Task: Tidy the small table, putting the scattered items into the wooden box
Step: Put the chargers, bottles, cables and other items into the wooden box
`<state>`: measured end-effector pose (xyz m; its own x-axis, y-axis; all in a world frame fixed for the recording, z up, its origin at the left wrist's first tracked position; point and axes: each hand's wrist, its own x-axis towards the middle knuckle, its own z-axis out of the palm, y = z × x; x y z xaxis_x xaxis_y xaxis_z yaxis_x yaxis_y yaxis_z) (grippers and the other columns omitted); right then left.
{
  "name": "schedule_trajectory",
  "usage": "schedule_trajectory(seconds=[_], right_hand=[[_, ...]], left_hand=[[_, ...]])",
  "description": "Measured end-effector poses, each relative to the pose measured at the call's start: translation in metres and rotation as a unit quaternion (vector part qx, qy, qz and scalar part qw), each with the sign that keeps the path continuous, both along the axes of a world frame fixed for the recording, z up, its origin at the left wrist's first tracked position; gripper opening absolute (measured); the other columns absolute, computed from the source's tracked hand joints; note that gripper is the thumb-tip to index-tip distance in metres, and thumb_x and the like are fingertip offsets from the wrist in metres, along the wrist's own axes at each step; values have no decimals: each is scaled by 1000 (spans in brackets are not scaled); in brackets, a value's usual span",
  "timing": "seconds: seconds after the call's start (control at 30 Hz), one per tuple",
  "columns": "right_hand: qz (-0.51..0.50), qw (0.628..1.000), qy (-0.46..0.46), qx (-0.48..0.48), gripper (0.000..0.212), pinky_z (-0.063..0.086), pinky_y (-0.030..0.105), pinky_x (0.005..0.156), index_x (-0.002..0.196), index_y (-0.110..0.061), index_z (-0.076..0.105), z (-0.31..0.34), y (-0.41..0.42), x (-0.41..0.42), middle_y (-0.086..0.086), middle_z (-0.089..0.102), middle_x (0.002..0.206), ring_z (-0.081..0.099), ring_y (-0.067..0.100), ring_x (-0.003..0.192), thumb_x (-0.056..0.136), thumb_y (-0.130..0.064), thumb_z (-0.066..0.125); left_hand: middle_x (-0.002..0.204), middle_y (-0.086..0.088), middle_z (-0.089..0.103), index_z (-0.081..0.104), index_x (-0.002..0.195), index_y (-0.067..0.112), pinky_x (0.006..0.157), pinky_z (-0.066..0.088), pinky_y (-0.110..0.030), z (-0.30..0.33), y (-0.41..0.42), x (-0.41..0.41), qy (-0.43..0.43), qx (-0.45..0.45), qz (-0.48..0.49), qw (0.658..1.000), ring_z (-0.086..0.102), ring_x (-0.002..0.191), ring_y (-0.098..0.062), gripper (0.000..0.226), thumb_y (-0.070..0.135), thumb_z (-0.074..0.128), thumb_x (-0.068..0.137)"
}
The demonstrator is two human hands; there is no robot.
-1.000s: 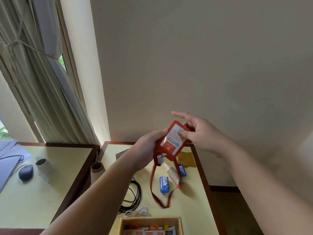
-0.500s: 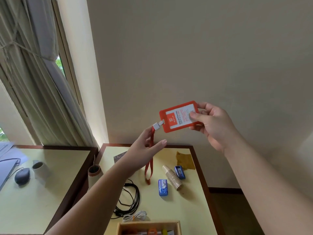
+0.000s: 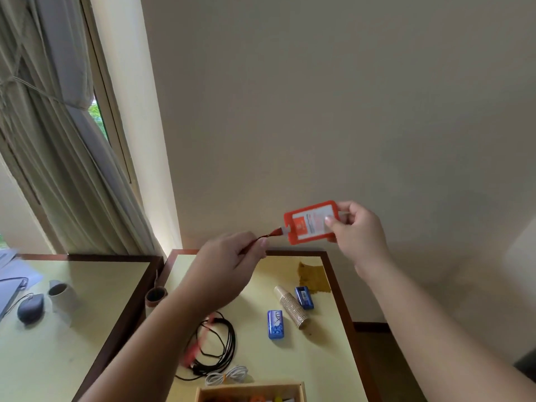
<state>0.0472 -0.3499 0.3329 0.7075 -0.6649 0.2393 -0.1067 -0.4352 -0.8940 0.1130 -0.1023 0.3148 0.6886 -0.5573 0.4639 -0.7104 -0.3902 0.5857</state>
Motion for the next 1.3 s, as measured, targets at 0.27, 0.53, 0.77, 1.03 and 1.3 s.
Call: schedule_trajectory(seconds=[0.27,0.53,0.77,1.03,1.3], right_hand=[[229,958,83,150,20,65,33,80,116,-16,69,-25,51,-27,6,80,95,78,17,92,97,-12,72],[290,920,-54,258,38,64,29,73,120,-6,66,21,69,-55,14,79,103,77,27,100,83,-14,72],[228,928,-154,253,27,64,32,80,120,-9,66,47,70,-40,8,80,106,77,23,103,93,-6,69],[23,990,-111,85,17,64,26,75,111,-24,67,5,41,-6,-8,76,101,75,7,94,96,-22,76],[105,983,105,109,17,65,46,84,107,-20,70,-86,27,-24,-1,79,97,77,16,93,93,-11,77]], left_hand=[[66,5,56,56,75,27,60,45,-34,64,-12,41,-66,143,-8,988,52,61,-13,39,58,56,99],[77,-9,71,63,89,-1,78,57,-33,40,-2,56,251,88,-82,960,69,71,-13,45,43,62,100],[64,2,38,58,71,20,62,35,-29,-16,-21,5,501,-119,-190,836,31,55,-13,38,38,54,105],[61,8,45,56,76,20,61,37,-28,-51,-18,-42,445,-55,-107,887,37,55,-10,48,52,39,107],[68,-5,57,69,82,27,63,43,-35,-12,2,-30,221,22,-4,975,48,59,-15,45,55,43,104]])
